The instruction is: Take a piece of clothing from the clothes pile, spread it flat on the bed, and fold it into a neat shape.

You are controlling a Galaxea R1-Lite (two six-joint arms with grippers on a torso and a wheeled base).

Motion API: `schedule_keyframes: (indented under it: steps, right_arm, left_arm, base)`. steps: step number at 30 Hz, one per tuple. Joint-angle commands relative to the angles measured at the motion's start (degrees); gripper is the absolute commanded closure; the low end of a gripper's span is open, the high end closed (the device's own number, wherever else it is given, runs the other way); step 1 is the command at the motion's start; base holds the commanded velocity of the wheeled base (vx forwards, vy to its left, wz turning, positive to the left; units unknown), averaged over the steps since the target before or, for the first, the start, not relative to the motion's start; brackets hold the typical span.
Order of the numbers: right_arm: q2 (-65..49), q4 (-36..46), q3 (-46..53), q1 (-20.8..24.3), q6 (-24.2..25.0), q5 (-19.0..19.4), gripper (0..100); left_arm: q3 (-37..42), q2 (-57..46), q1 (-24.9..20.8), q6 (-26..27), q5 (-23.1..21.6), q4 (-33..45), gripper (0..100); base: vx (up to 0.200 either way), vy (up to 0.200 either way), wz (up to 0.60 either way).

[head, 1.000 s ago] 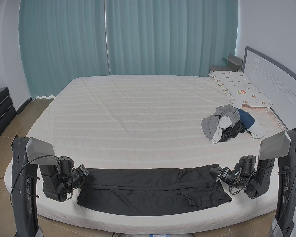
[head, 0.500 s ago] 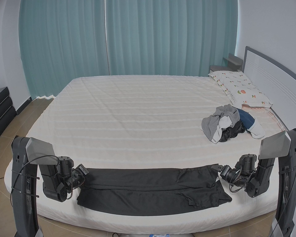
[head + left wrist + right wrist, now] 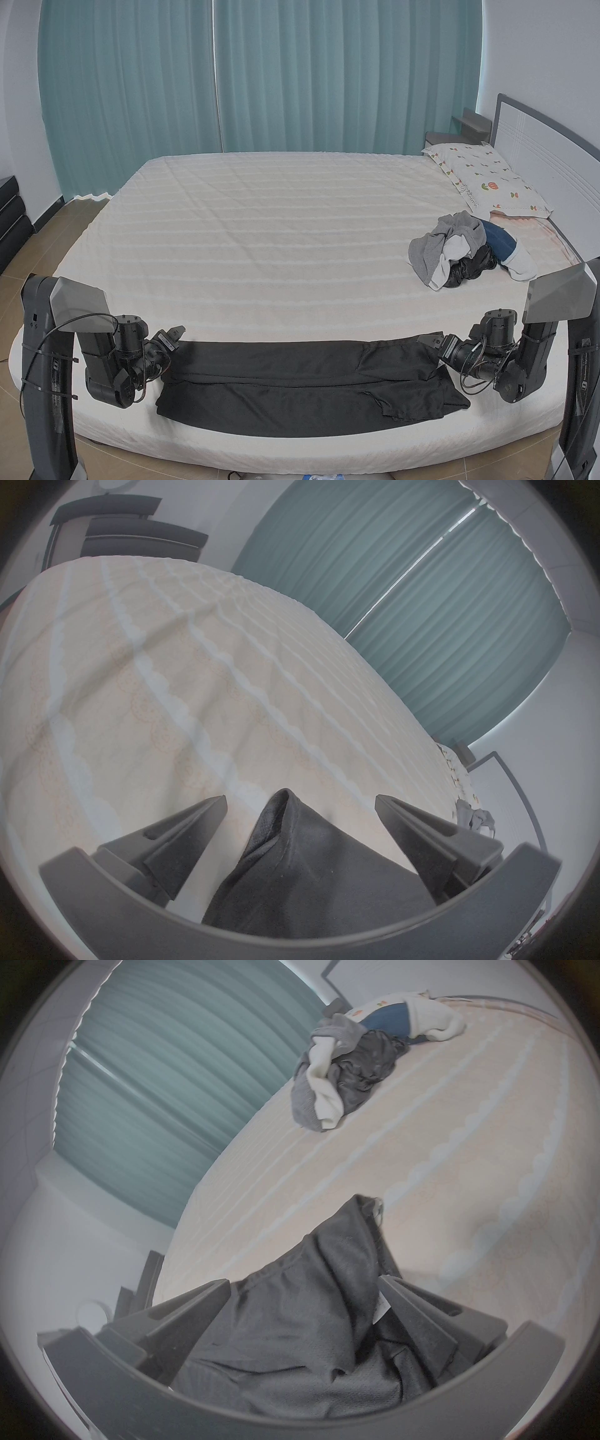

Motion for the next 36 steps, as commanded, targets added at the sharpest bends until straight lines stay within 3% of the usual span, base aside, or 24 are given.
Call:
schedule_keyframes:
  steps: [1,3,11,12,21,32,33,36]
  right_arm:
    - [2.49,-0.52,0.28,1.53,-5.58,0.10,0]
    - [4.78,-1.75,-0.08,1.79,-7.95,0.10,0]
    - [5.83,-2.37,0.19,2.76,-9.09,0.36,0]
    - [5.83,-2.37,0.54,2.67,-9.88,0.36,100]
    - [5.22,-3.51,3.00,-0.23,-11.64,0.45,100]
    - [6.01,-7.82,5.20,-0.76,-12.08,2.12,100]
    - [6.01,-7.38,5.11,-0.67,-12.17,2.12,0]
    - [5.92,-7.99,5.02,-0.76,-12.08,2.21,0]
  left_arm:
    - [0.03,-1.06,0.07,-1.20,0.03,-0.02,0]
    - [0.12,-1.06,0.07,-1.28,0.03,-0.02,0]
    - [0.74,-1.15,-0.02,-1.02,0.03,0.07,0]
    - [0.74,-1.15,-0.02,-1.02,0.03,0.07,0]
    - [2.41,-1.77,-0.02,-1.20,0.03,-0.02,0]
    - [2.49,-1.68,-0.02,-1.02,0.11,-0.02,0]
    - [2.49,-1.68,-0.02,-0.93,0.11,-0.02,0]
    - [2.49,-1.68,-0.02,-0.93,0.11,-0.02,0]
  base:
    - [0.000,0.000,0.00]
    - [0.000,0.000,0.00]
    - [0.000,0.000,0.00]
    - [0.000,0.000,0.00]
    - [0.000,0.000,0.00]
    - [0.000,0.000,0.00]
    - [0.000,0.000,0.00]
    - [0.000,0.000,0.00]
